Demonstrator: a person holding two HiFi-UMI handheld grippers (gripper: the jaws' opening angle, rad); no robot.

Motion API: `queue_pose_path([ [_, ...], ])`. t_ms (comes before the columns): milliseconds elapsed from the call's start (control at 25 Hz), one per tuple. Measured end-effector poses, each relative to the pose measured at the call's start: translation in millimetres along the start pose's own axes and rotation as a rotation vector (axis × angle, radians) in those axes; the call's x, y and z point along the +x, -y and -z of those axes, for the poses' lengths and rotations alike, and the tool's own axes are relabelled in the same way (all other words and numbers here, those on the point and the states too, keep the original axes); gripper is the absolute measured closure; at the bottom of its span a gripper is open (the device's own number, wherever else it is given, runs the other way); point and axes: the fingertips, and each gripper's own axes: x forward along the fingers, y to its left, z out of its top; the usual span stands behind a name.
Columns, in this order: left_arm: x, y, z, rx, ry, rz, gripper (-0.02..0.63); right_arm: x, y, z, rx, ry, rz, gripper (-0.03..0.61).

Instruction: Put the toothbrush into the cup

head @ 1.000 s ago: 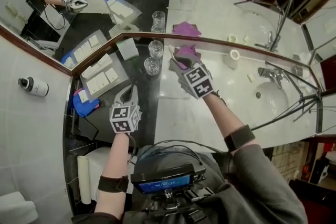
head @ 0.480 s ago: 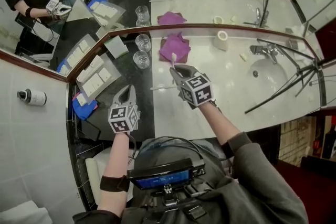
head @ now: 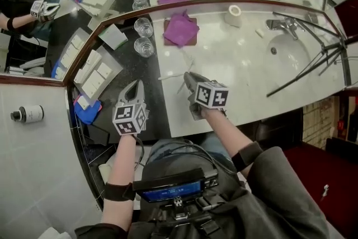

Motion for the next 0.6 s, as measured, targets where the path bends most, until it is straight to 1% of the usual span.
queue_pose_path([
  [120,2.5,-1.6,5.4,0.015,-0.017,0.021,0.614,2.3,14.8,18.4,0.214,0.036,0.027,0.518],
  [240,4.5,-2.7,11.8,0.028,-0.033,0.036,0.614,5.0,28.9,36.8,0.353,0.063,0.062,0.518],
  [400,5.3,-5.4,17.2,0.036,-0.046,0.046,0.614,7.6,40.0,60.2,0.464,0.071,0.101,0.518],
  [600,1.7,-8.9,18.2,0.032,-0.042,0.047,0.614,10.3,51.4,79.4,0.550,0.056,0.135,0.518],
])
